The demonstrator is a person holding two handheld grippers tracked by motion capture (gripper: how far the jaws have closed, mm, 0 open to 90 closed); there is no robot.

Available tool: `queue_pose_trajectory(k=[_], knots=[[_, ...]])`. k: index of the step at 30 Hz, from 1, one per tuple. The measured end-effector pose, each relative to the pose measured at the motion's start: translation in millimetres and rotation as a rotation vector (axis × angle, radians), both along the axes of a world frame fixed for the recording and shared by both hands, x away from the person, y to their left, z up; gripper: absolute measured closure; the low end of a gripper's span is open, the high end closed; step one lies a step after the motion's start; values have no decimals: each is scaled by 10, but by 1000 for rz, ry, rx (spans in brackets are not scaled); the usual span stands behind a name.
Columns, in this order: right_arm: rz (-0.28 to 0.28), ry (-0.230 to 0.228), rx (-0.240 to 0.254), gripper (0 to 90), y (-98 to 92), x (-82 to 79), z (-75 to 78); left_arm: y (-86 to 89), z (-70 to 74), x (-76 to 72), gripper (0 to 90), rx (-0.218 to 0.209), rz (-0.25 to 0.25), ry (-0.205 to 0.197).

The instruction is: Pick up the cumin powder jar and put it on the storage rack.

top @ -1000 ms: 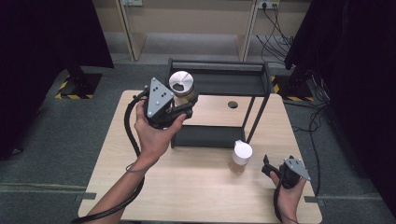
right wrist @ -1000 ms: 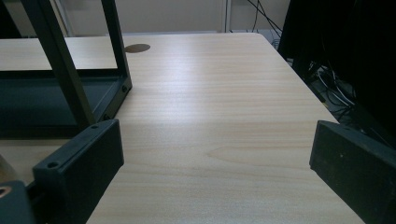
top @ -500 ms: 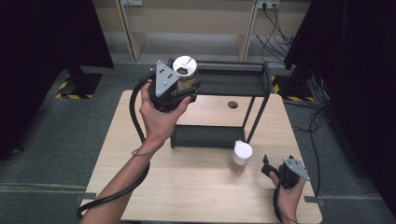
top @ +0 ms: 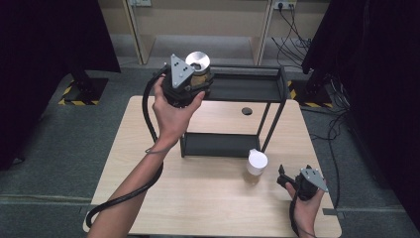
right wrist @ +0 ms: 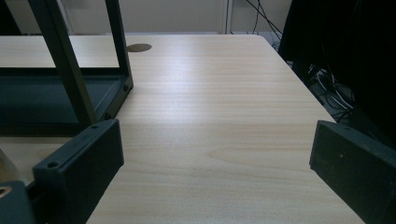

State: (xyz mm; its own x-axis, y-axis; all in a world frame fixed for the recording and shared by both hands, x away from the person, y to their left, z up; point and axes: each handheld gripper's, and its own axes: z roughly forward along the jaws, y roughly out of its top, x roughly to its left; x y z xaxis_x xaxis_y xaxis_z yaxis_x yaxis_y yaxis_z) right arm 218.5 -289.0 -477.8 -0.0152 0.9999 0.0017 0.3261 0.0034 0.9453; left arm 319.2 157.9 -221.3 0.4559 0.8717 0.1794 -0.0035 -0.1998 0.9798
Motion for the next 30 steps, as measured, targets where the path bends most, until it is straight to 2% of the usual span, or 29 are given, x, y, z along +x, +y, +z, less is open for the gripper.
queue_pose_trajectory(k=[5,13,17,23,30], knots=[[2,1,-4,26,3,3,2,-30,52,88,308,20,24,25],[2,-1,-6,26,4,0,-1,-75,58,211,308,22,42,64],[3,2,-3,26,0,5,3,-80,6,240,308,13,47,56],[3,3,-8,26,6,4,4,-62,41,296,308,2,42,79],[3,2,-9,26,8,4,3,-20,38,385,308,-37,30,103]])
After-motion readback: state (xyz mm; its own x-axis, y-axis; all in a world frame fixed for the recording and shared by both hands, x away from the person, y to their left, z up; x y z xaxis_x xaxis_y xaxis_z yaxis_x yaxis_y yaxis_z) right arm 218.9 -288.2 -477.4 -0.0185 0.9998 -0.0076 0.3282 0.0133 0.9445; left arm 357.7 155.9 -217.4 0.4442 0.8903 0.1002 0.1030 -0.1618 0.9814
